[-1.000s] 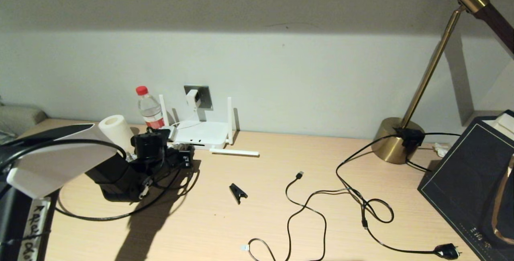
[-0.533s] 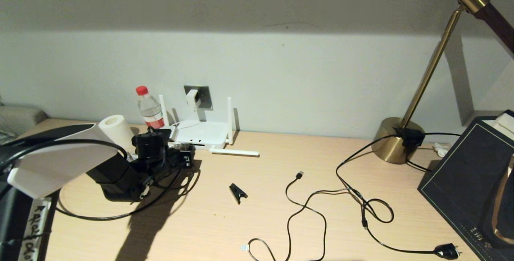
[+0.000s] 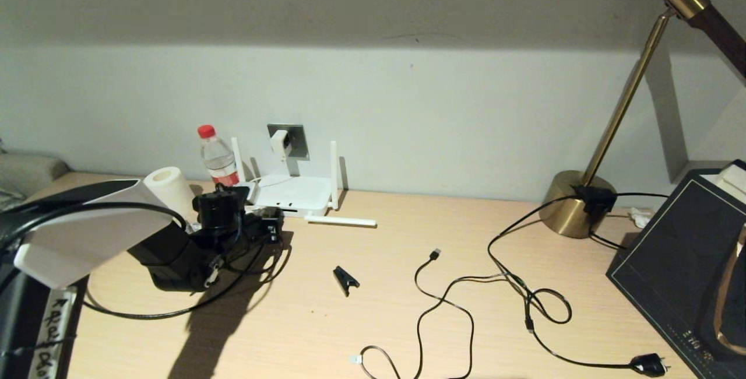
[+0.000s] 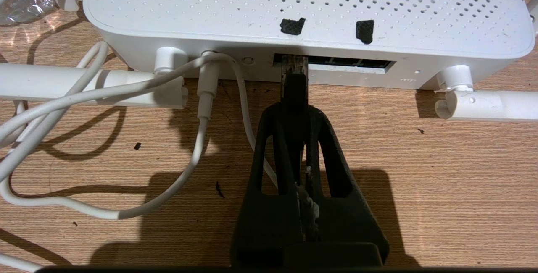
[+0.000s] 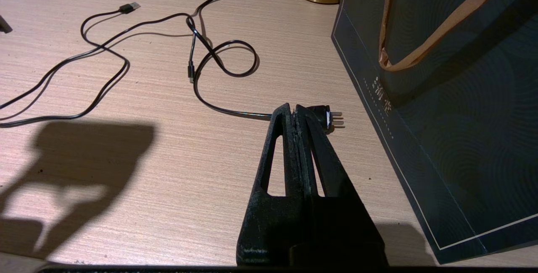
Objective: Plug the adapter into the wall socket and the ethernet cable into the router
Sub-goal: Plug cable into router interface
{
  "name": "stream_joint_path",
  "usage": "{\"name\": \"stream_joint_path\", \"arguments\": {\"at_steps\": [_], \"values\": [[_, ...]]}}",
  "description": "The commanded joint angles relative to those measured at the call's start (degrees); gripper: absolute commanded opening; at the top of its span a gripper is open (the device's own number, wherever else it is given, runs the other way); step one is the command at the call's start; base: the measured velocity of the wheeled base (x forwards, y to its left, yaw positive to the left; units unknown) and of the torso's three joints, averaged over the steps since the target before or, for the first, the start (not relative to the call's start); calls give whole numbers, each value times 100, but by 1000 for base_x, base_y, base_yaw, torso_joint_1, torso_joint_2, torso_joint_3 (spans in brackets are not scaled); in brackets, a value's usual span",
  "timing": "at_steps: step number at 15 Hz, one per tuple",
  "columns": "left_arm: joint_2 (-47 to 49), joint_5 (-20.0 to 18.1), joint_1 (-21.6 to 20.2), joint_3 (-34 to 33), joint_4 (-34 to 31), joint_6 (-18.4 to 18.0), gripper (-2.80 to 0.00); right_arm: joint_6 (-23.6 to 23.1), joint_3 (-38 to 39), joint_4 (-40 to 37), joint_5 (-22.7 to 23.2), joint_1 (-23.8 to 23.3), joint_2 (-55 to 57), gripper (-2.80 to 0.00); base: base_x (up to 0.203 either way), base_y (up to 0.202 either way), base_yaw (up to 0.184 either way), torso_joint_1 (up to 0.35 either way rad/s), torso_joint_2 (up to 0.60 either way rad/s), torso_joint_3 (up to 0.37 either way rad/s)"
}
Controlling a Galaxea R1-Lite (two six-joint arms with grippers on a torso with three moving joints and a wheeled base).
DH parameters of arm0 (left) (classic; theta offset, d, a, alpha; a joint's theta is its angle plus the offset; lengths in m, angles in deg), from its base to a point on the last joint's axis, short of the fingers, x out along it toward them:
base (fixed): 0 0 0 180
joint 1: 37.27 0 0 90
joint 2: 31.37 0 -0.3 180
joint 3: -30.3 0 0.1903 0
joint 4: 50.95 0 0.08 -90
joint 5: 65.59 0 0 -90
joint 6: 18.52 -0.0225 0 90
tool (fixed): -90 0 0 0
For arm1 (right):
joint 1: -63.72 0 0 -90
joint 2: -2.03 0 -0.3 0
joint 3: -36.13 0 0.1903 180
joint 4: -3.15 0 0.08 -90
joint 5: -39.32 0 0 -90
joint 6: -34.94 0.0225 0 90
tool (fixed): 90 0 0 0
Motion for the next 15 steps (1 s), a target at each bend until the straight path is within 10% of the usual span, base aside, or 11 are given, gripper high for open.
{"name": "stream_joint_path", "arguments": {"at_steps": [1,15], "values": [[23,-2,-8,4,48,1,-280,-3,3,-7,4,2,7,-280,0,0,0,0,0,0],[23,-2,-8,-23,53,1,-280,-3,3,-7,3,2,7,-280,0,0,0,0,0,0]]}}
